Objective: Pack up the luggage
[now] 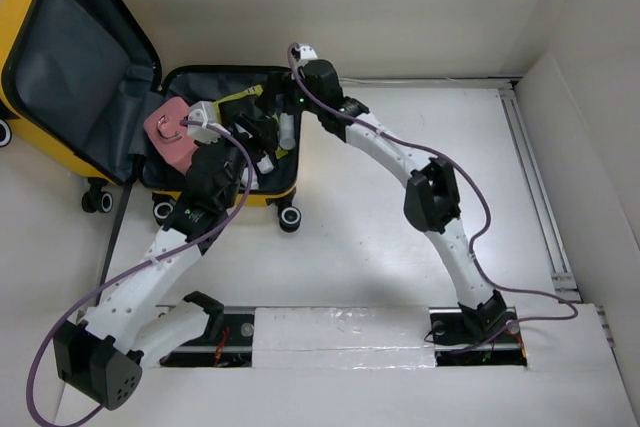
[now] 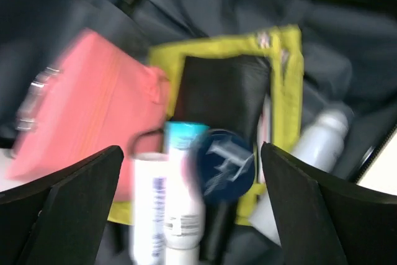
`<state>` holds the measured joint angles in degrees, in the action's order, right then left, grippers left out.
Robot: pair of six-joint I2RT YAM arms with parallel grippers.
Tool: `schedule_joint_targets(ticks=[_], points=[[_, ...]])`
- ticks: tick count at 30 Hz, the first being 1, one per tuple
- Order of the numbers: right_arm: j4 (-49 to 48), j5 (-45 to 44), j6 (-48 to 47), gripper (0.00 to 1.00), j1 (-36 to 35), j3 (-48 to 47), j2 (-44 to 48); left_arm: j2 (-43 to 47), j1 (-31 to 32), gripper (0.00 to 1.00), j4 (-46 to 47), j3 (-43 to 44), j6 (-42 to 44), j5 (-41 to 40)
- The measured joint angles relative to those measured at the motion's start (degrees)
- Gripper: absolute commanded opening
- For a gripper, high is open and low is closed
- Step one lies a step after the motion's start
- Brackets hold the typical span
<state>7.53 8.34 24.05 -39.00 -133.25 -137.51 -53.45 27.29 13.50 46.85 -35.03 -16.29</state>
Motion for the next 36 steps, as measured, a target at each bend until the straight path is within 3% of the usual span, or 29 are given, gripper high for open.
schedule_joint_targets(ticks=[3, 5, 8, 9, 10, 11, 12, 13, 15, 19, 20, 22, 24, 25, 28, 29, 31, 36], points=[[0.74, 1.77, 1.27, 1.0, 1.18, 2.45, -0.92, 0.0, -0.07, 0.82, -1.81, 0.0, -0.09, -1.99], [0.15, 2.4, 1.77, 1.0, 2.12, 9.94, 2.6, 0.0, -0.57, 0.82, -3.37, 0.15, -0.44, -2.86], [-0.57, 3.15, 2.08, 0.91, 3.39, 24.02, 12.39, -0.42, -1.81, 0.78, -5.92, 1.6, -0.83, -3.8], [-1.73, 3.13, 2.16, 0.68, 3.61, 28.68, 16.13, -0.68, -2.16, 0.8, -6.8, 2.49, -0.87, -4.39], [-3.56, 3.02, 1.97, 0.55, 3.69, 34.82, 21.29, -1.05, -2.29, 0.8, -7.85, 3.65, -0.96, -5.05], [-4.59, 2.89, 2.19, 0.37, 3.61, 40.61, 26.75, -1.42, -2.32, 0.71, -8.85, 4.98, -1.03, -5.64], [-6.21, 2.54, 2.45, 0.2, 3.13, 46.12, 32.24, -1.62, -2.32, 0.51, -9.62, 5.99, -1.27, -6.12], [-8.72, 1.97, 2.82, 0.0, 2.36, 51.52, 37.62, -1.73, -2.32, 0.44, -10.47, 7.08, -1.46, -6.54], [-11.52, 0.79, 3.54, 0.0, -0.26, 60.02, 47.21, -1.77, -2.29, 0.31, -11.67, 8.94, -0.98, -7.48], [-15.58, -1.86, 4.02, 0.0, -7.91, 73.5, 60.96, -2.03, -2.64, 0.24, -15.91, 12.68, 0.83, -11.1], [-15.58, -1.97, 4.02, 0.02, -9.9, 76.56, 63.6, -2.69, -2.75, 0.1, -17.97, 14.58, 1.33, -13.25], [-14.45, -1.92, 3.67, 0.06, -12.76, 80.48, 67.12, -4.87, -4.17, 0.09, -22.36, 18.95, 1.99, -17.0], [-13.0, -2.05, 3.08, 0.06, -15.41, 83.36, 69.75, -8.24, -8.68, 0.13, -27.78, 24.26, 2.69, -19.76], [-12.61, -2.34, 2.73, 0.07, -16.74, 84.48, 70.84, -10.12, -11.87, 0.26, -30.88, 26.99, 2.91, -20.63], [-11.96, -2.73, 2.23, 0.09, -19.69, 88.17, 74.25, -13.11, -21.88, 0.35, -37.73, 31.43, 4.37, -24.04], [-11.82, -2.73, 1.88, 0.11, -20.35, 89.31, 75.36, -13.16, -24.9, 0.46, -40.15, 32.0, 4.92, -25.0], [-11.8, -2.73, 1.38, 0.14, -20.63, 91.21, 77.26, -12.35, -30.86, 0.54, -44.17, 33.05, 6.29, -26.91], [-11.96, -2.56, -0.24, 0.17, -20.61, 93.0, 79.12, -9.81, -35.1, 0.59, -48.48, 36.92, 9.62, -35.69]])
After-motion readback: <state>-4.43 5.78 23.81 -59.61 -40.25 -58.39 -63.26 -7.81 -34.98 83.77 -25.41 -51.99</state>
